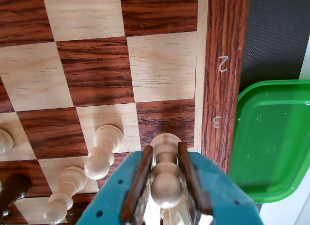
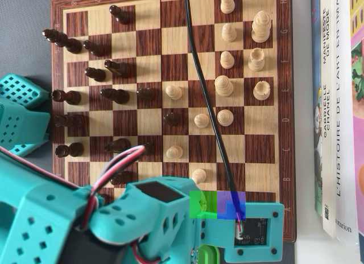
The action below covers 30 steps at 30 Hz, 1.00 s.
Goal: Play chess
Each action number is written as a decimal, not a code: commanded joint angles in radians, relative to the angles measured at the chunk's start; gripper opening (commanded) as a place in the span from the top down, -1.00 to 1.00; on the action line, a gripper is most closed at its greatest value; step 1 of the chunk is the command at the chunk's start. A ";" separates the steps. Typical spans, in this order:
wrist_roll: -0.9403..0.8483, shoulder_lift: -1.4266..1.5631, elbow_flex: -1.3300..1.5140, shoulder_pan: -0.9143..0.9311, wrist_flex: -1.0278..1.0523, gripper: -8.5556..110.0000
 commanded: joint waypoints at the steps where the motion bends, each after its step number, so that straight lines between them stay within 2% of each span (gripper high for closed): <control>1: -0.002 0.009 -0.012 0.014 -0.015 0.76; 30: -0.003 -0.075 -0.067 0.034 -0.008 0.76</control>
